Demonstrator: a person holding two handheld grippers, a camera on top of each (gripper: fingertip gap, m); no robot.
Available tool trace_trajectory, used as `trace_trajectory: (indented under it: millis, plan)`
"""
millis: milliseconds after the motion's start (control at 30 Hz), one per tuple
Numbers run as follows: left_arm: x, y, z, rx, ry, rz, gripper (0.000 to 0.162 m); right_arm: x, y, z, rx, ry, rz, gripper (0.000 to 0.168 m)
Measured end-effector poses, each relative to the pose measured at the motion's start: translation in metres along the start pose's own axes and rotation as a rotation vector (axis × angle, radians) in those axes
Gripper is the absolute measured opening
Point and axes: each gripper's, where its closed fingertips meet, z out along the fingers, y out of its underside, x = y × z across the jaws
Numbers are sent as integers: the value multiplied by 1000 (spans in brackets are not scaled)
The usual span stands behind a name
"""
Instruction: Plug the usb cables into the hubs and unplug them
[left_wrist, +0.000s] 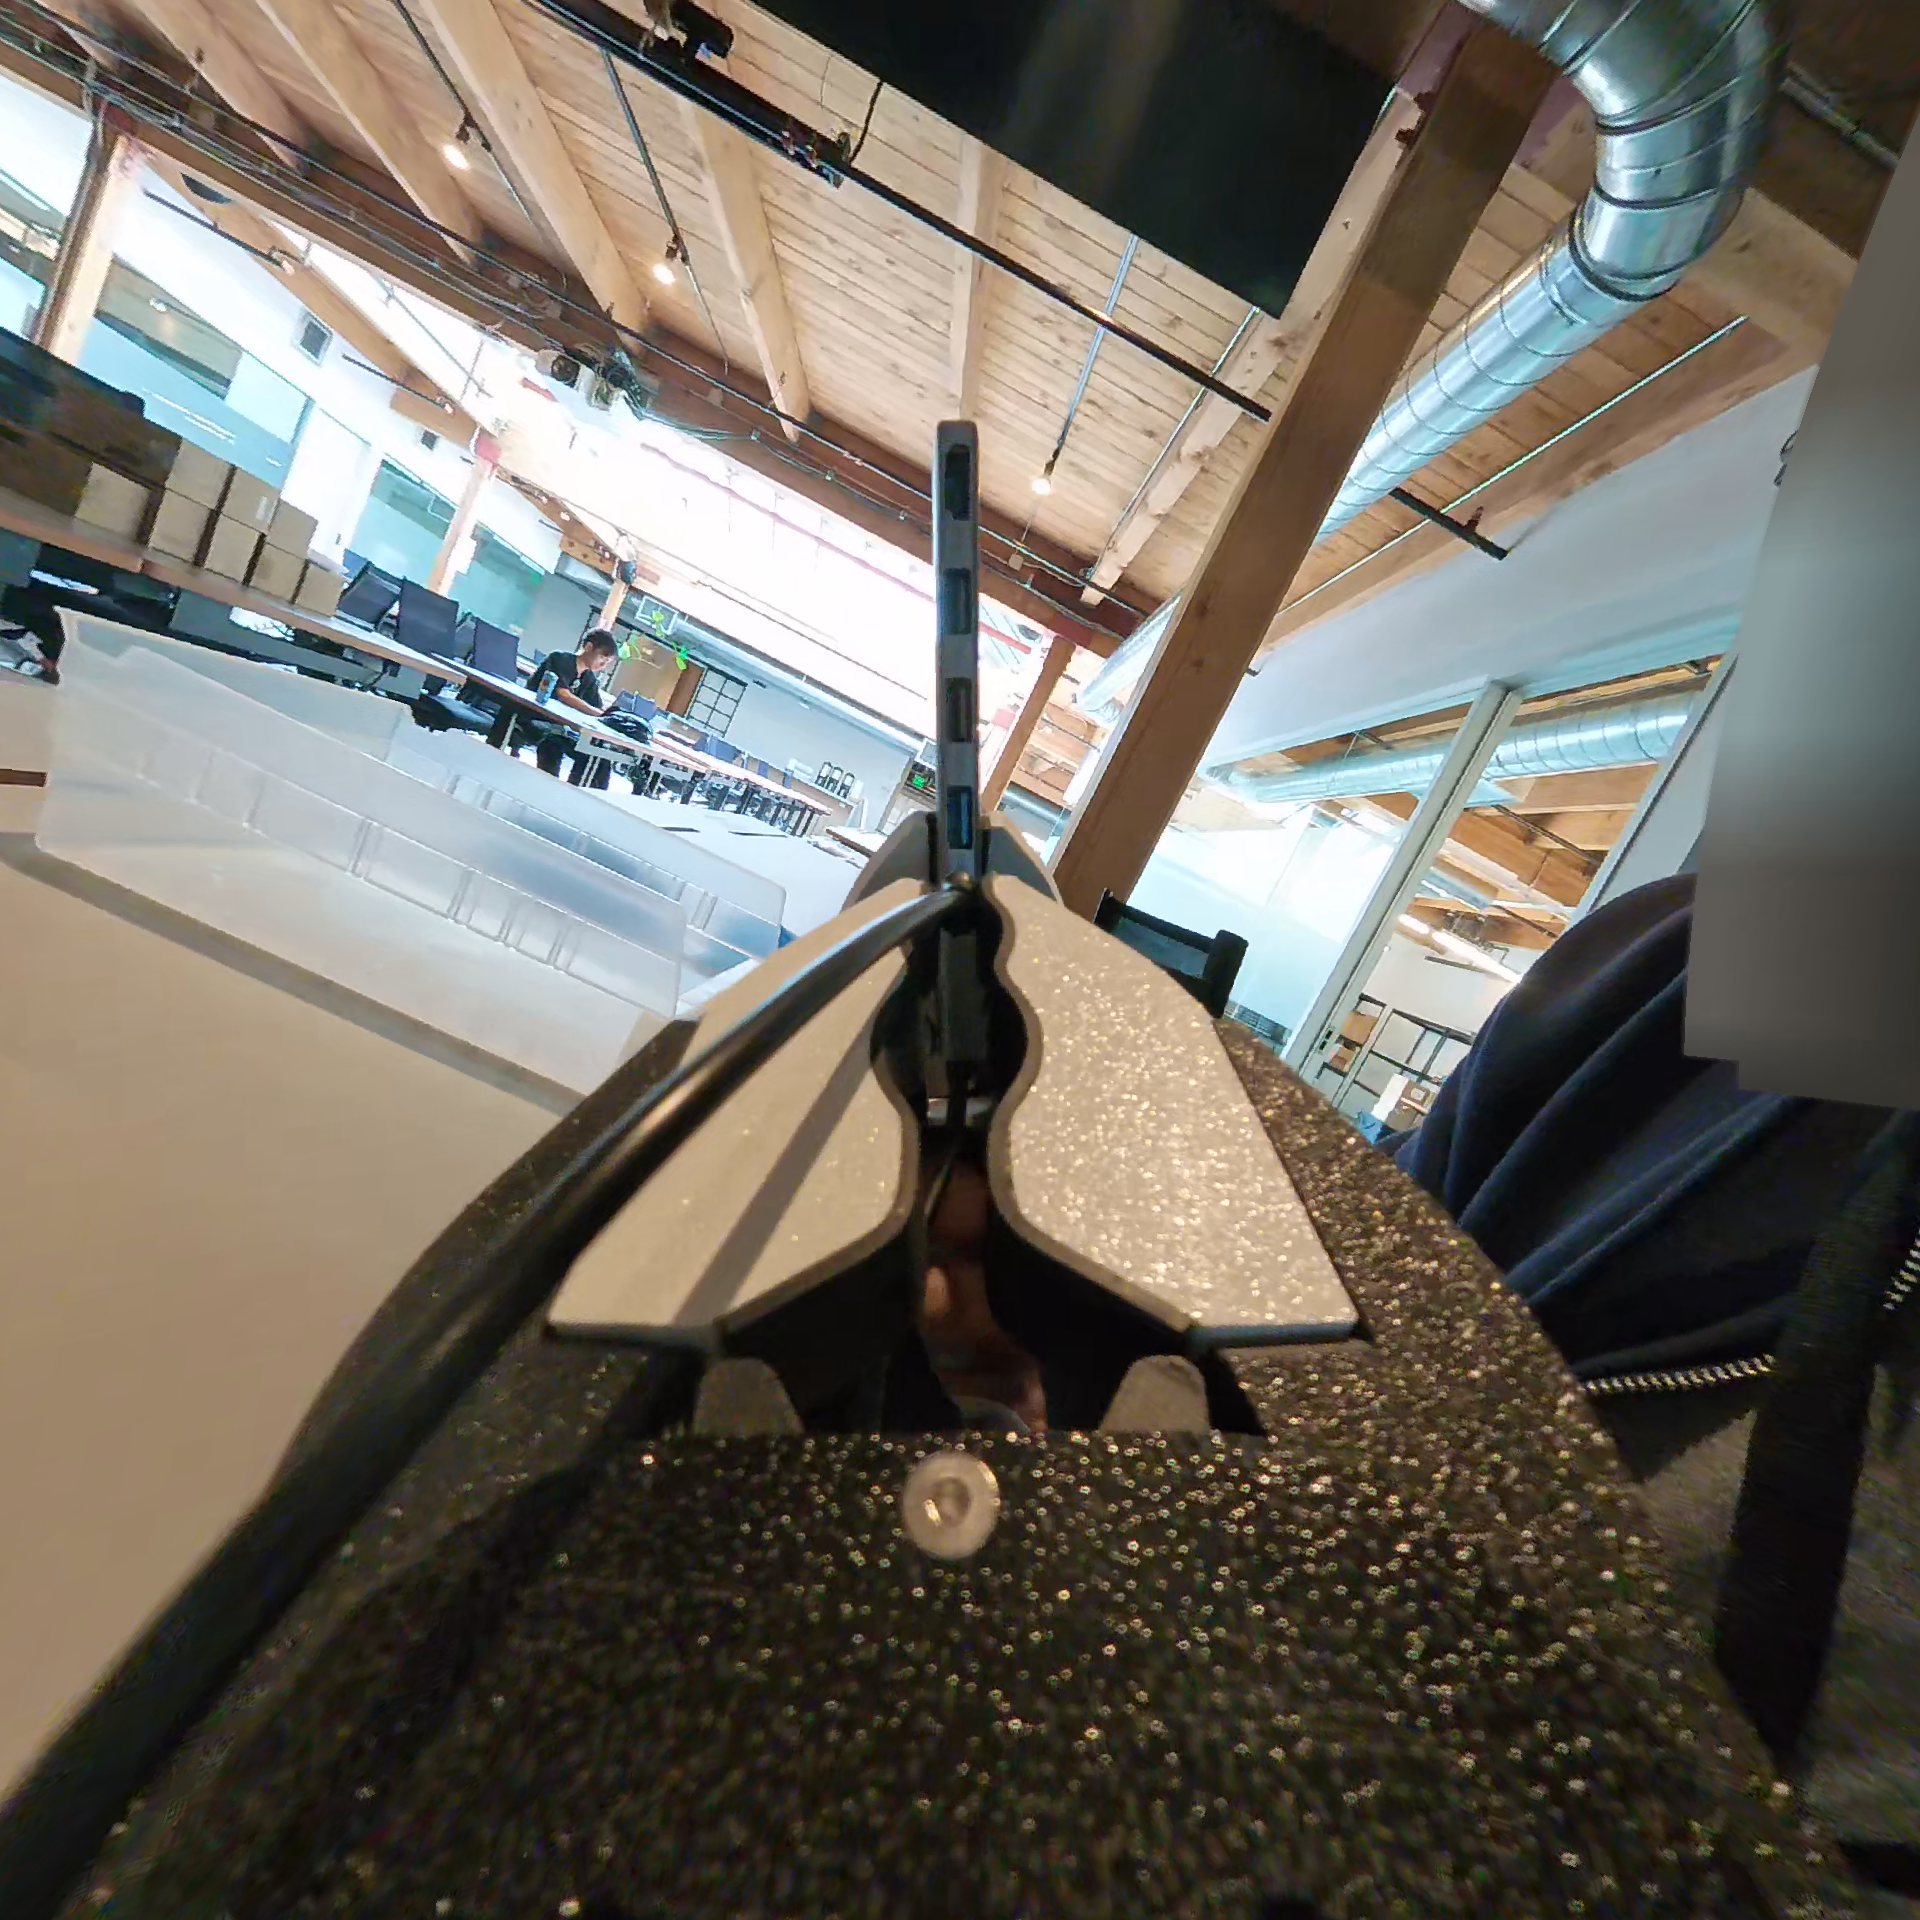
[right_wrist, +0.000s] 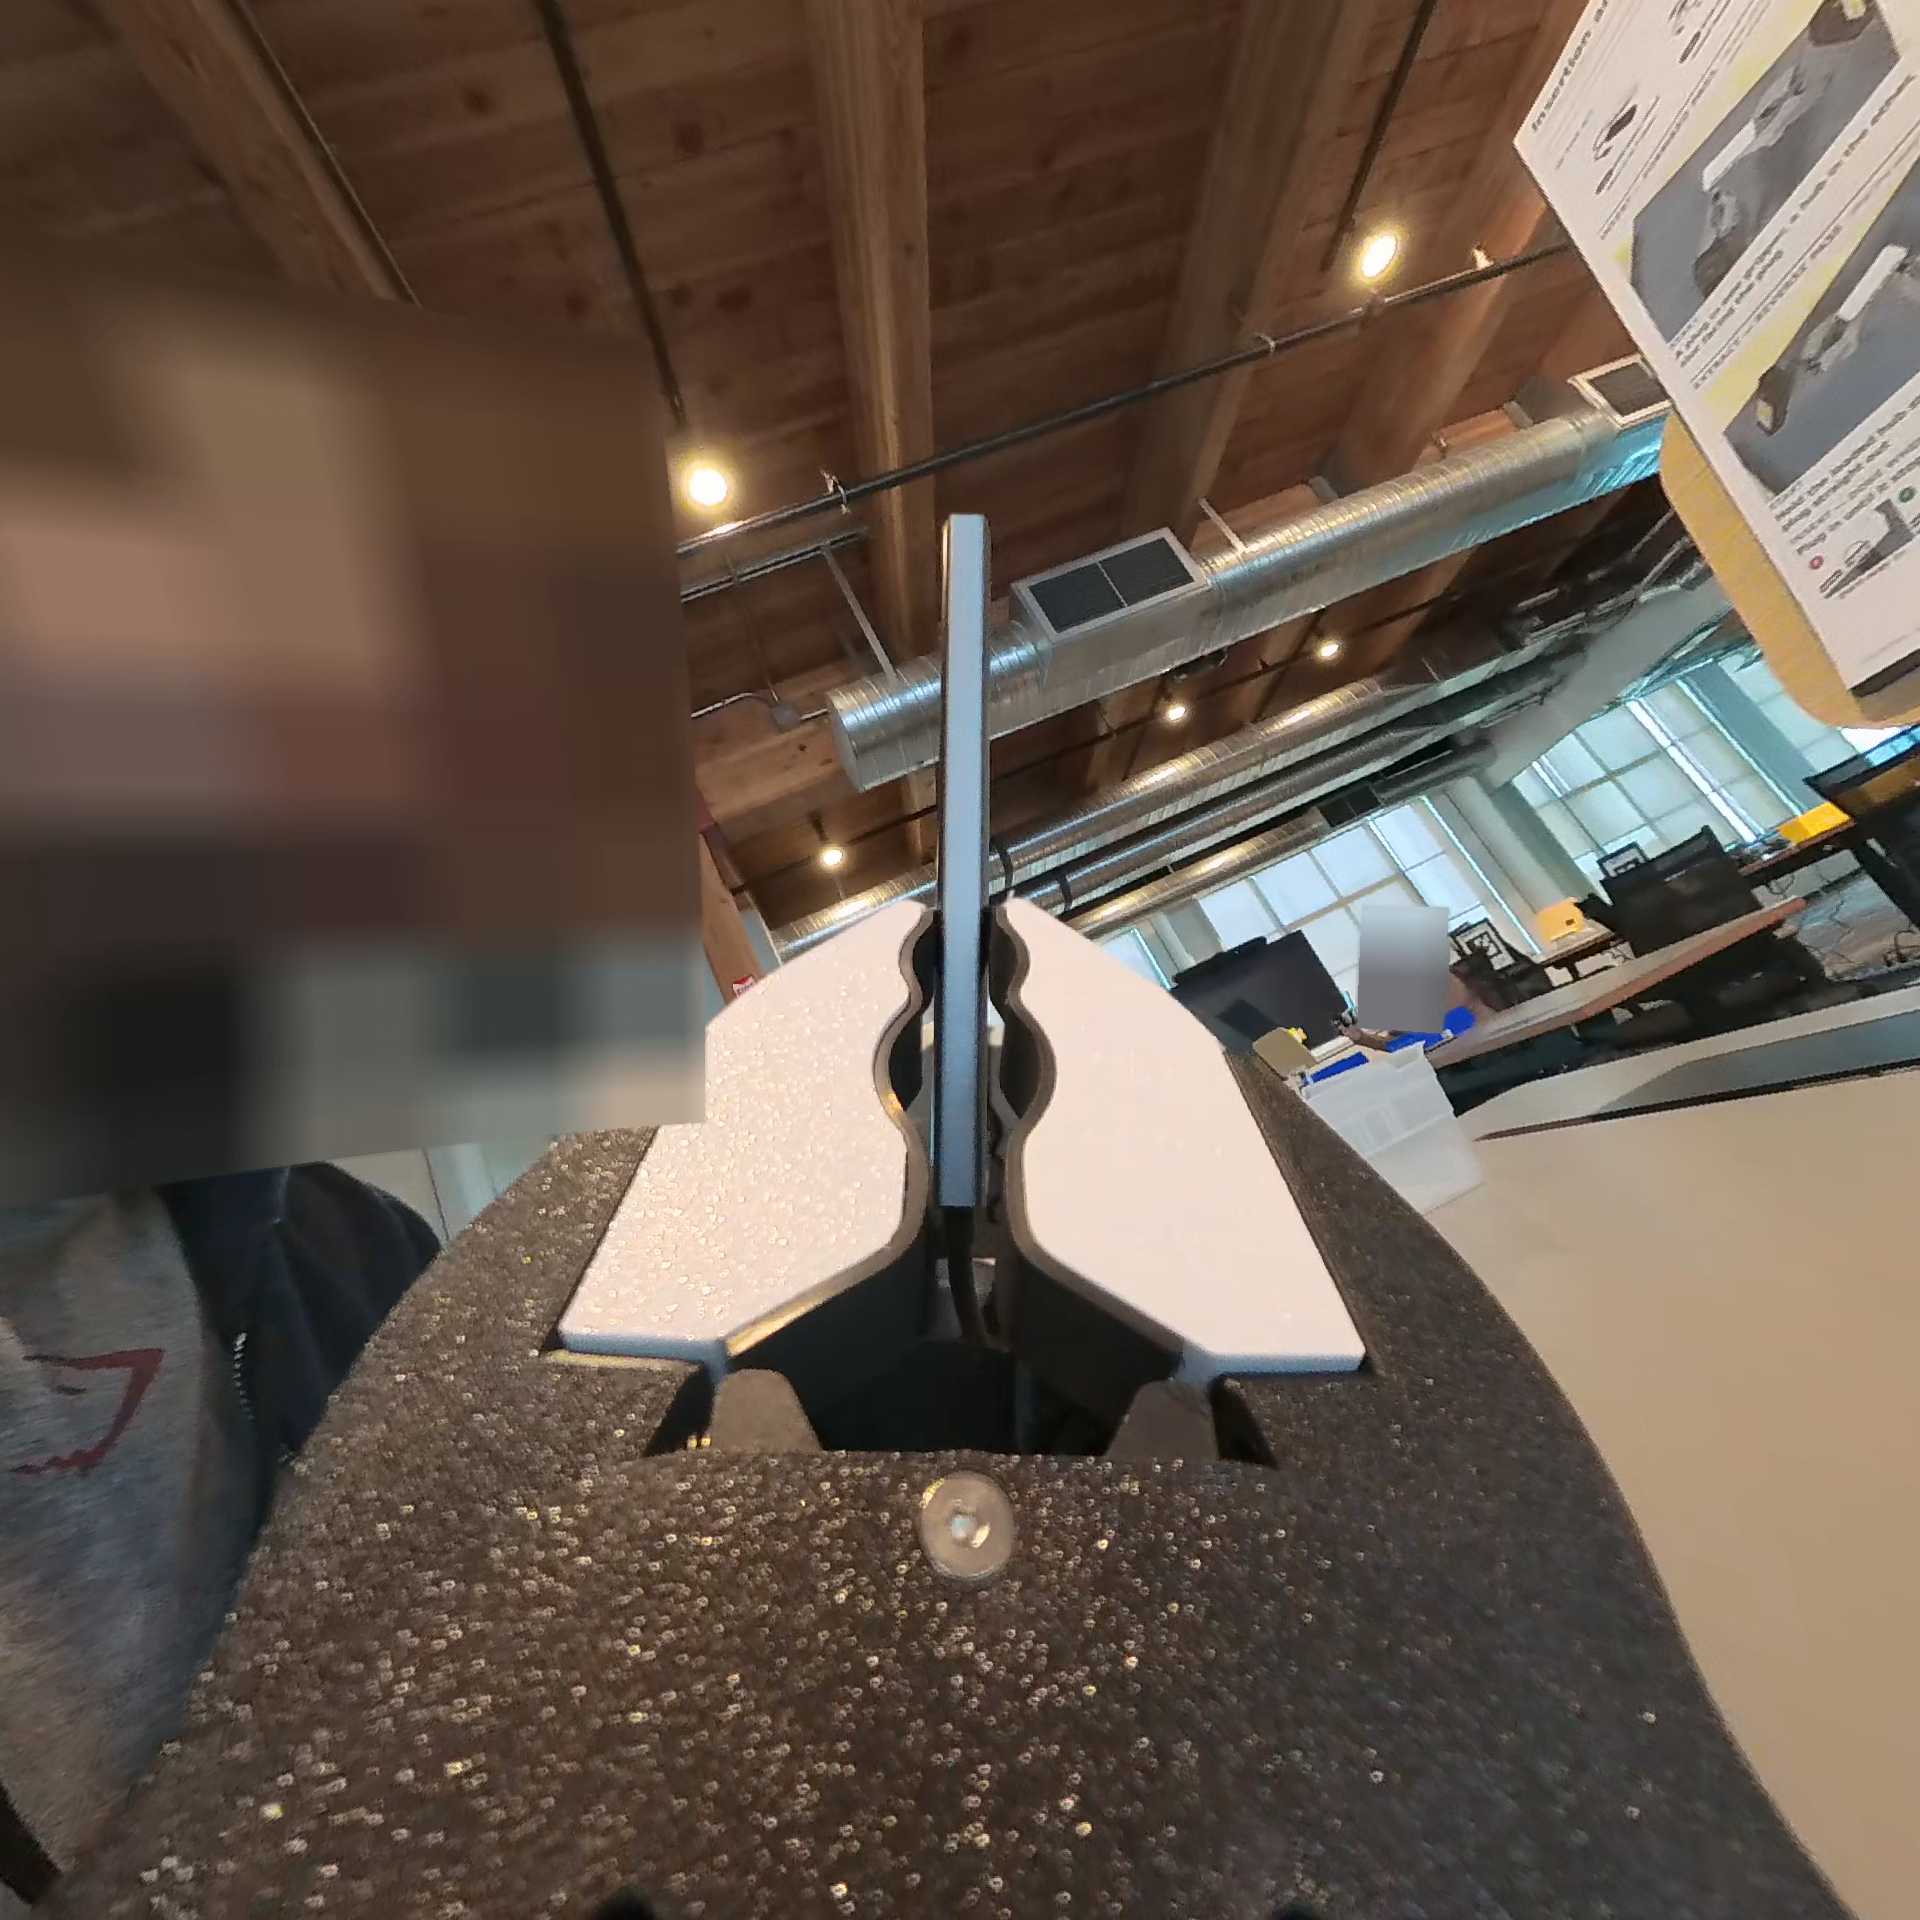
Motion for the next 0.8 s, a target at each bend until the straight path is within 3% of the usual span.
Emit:
trace_trajectory:
  millis: [400,800]
  plan:
    - [2,1,0,26,0,-23,6,-2,2,3,43,-1,12,9]
    - [-3,5,-2,85,-64,-63,6,5,8,2,55,119,-72,10]
